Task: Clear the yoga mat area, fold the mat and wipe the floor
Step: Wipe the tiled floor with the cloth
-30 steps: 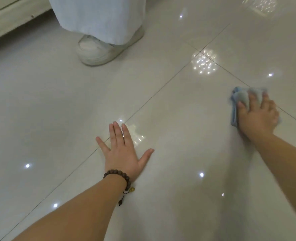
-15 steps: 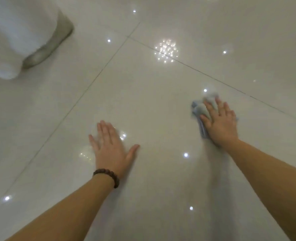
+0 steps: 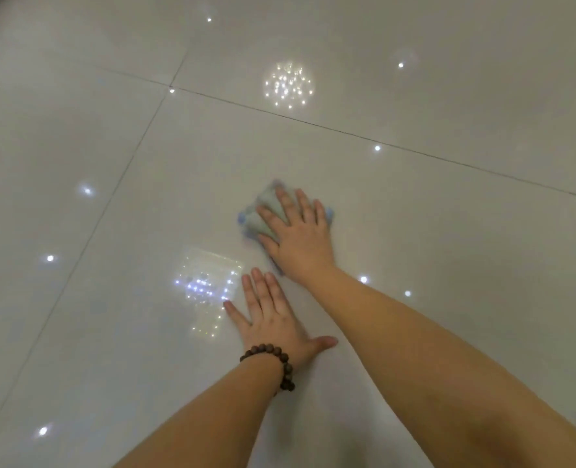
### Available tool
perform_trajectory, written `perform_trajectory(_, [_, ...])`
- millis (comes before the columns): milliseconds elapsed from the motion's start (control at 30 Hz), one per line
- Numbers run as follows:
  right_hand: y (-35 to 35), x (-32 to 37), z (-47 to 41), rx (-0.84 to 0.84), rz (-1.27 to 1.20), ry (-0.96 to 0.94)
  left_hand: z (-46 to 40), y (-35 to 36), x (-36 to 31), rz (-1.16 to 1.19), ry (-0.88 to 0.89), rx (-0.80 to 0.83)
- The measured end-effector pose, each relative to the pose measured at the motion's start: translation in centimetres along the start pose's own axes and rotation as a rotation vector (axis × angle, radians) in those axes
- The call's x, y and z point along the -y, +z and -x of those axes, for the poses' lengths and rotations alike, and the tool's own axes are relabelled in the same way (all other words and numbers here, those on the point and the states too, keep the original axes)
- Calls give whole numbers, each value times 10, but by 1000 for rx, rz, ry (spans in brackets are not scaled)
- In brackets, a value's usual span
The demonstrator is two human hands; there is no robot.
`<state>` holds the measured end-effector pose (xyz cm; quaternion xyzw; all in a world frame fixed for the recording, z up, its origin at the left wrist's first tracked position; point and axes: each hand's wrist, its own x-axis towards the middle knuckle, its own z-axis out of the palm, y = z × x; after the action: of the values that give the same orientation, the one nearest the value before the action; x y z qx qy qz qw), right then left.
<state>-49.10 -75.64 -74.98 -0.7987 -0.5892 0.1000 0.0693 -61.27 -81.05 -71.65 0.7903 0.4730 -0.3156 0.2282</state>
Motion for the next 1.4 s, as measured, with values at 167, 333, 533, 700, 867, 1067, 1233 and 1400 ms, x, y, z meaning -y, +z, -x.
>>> perform_trajectory(167, [-28, -158, 50, -57, 17, 247, -2, 5, 1, -30, -1, -32])
perform_trajectory(333, [-80, -310, 187, -85, -48, 1086, -5, 10, 1, -34, 0, -68])
perform_trajectory(533, [-46, -186, 104, -102, -73, 873, 2, 8, -2, -50, -20, -123])
perform_trajectory(700, [-14, -40, 98, 148, -9, 26, 23, 30, -7, -37, -15, -339])
perform_trajectory(867, [-24, -181, 184, -114, 30, 426, 46, 74, -21, -27, 18, -320])
perform_trajectory(1067, [-53, -293, 305, -223, -43, 1208, 44, 74, -20, -5, 35, -234])
perform_trajectory(1233, [-23, -170, 217, -304, -52, 1104, 45, 66, -19, -5, 29, -155])
perform_trajectory(1400, [9, -18, 184, -80, -8, 215, 49, 63, -11, -11, 73, -152])
